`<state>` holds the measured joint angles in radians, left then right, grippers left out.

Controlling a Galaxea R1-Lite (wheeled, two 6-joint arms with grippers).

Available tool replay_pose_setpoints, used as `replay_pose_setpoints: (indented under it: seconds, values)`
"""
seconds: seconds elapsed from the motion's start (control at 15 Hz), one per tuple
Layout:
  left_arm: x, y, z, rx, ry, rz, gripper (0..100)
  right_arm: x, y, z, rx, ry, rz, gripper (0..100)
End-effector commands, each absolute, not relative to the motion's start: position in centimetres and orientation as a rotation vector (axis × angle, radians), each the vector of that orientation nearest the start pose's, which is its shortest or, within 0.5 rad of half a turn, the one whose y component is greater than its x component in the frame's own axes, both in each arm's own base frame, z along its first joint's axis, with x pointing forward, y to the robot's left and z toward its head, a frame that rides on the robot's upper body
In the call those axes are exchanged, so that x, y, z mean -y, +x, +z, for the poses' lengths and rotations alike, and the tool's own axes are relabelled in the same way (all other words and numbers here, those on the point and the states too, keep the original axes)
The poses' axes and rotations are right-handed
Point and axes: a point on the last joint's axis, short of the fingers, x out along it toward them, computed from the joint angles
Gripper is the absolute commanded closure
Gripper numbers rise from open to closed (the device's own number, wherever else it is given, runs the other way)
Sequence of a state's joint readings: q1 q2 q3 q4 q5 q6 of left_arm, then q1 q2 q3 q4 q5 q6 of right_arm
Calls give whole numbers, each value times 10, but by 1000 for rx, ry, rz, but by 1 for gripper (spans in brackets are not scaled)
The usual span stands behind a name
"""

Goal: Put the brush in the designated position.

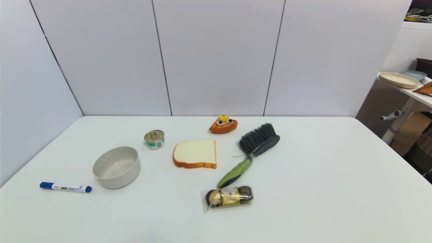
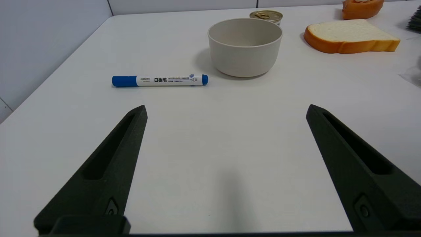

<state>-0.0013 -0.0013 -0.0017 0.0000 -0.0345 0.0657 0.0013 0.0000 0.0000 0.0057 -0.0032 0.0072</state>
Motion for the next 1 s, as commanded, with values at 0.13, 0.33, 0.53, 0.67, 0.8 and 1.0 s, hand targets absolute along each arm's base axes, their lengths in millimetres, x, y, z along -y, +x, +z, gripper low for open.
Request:
replay_pose_setpoints:
  seconds: [0.13, 0.33, 0.53, 0.67, 0.8, 1.0]
  values:
    - [1, -23, 76, 4, 66, -35, 0, 0, -23, 74, -9, 8, -2, 0]
    - [0, -23, 75, -4, 34, -17, 0, 0, -23, 74, -9, 8, -2, 0]
    - [0, -9, 100, -118, 13, -13, 0, 0, -23, 74, -9, 8, -2, 0]
    - [1, 29, 153, -130, 30, -37, 0, 0, -23, 74, -9, 8, -2, 0]
    - [8, 90, 217, -82, 172, -220, 0, 0, -23, 74, -9, 8, -2, 0]
    - [52, 178, 265, -52, 288, -563, 0, 0, -23, 74, -9, 8, -2, 0]
